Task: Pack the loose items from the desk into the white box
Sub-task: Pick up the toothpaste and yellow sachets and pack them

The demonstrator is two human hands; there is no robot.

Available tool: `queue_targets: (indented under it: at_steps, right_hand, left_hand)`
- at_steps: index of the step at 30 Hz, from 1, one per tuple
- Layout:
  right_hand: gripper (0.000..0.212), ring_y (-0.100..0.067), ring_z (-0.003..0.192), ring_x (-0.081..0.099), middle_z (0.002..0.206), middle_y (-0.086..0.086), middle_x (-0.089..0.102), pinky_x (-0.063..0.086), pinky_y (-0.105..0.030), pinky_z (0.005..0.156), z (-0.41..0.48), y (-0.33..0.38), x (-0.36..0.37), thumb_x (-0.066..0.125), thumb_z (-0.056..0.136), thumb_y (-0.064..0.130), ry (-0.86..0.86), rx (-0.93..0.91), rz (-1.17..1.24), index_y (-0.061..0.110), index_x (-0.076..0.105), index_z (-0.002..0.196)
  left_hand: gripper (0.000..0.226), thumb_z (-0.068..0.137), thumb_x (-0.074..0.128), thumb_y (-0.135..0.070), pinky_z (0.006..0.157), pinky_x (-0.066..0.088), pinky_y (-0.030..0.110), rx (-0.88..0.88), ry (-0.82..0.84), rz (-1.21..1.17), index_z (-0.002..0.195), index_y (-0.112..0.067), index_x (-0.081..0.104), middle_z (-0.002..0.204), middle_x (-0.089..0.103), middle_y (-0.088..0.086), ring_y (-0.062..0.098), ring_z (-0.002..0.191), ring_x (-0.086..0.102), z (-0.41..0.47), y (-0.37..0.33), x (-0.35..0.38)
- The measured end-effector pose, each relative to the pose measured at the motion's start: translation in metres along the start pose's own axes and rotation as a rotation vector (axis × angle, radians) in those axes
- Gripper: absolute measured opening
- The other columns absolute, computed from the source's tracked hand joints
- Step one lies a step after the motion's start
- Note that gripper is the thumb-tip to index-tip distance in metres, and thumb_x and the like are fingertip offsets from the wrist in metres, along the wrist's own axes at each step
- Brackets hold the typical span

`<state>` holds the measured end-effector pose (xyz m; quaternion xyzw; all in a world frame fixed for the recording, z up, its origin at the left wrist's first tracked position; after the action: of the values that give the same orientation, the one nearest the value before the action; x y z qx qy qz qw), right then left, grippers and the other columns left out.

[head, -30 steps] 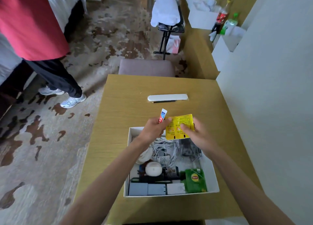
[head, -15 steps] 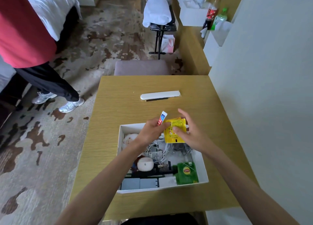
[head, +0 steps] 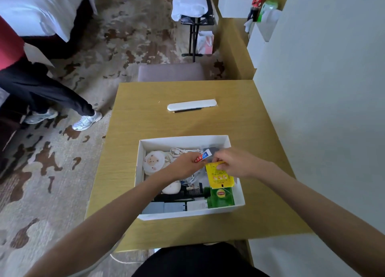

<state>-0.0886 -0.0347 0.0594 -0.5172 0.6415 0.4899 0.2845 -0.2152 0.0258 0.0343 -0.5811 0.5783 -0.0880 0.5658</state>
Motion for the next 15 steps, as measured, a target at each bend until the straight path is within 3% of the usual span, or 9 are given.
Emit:
queue_targets:
  at_steps: [3,6,11,15]
  right_hand:
    - [0.018,-0.022,0.103,0.058,0.113,-0.002,0.065,0.045,-0.035,0.08,-0.002,0.005,0.028,0.057,0.094,0.021,0.062,0.001,-0.022,0.019,0.061,0.112]
    - [0.023,-0.025,0.102,0.06,0.112,-0.005,0.067,0.045,-0.035,0.083,-0.004,0.005,0.052,0.058,0.094,0.027,0.116,0.016,-0.117,0.018,0.056,0.116]
    - [0.031,-0.028,0.109,0.05,0.116,-0.013,0.061,0.038,-0.044,0.091,-0.01,0.008,0.071,0.055,0.09,0.023,-0.034,-0.131,-0.601,0.008,0.059,0.118]
    - [0.038,-0.019,0.109,0.047,0.117,-0.002,0.057,0.037,-0.039,0.095,-0.01,0.003,0.055,0.053,0.09,0.043,-0.098,-0.104,-0.39,0.017,0.059,0.117]
  left_hand:
    - [0.033,0.096,0.049,-0.032,0.053,0.033,0.027,-0.053,-0.007,0.026,0.089,-0.002,0.06,0.063,0.048,0.0,0.011,0.052,0.041,0.002,0.01,0.008]
    - [0.029,0.097,0.048,-0.029,0.051,0.033,0.025,-0.099,-0.059,-0.031,0.086,-0.004,0.059,0.061,0.046,-0.001,0.012,0.052,0.04,0.003,0.021,0.007]
    - [0.027,0.097,0.047,-0.03,0.05,0.033,0.023,-0.102,-0.064,-0.058,0.081,-0.009,0.055,0.061,0.046,-0.001,0.012,0.051,0.04,0.004,0.025,0.007]
    - [0.022,0.097,0.047,-0.031,0.054,0.036,0.024,-0.038,-0.006,0.074,0.081,-0.016,0.05,0.068,0.052,0.0,0.012,0.056,0.046,0.002,0.023,0.009]
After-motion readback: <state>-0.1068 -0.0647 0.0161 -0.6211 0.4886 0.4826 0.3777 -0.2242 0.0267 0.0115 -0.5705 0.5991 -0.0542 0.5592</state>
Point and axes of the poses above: each hand's wrist, its own z-axis towards the middle knuckle, its own x-axis out of the palm, y = z × x, the point moved 6 cm from there along z, towards the middle knuckle
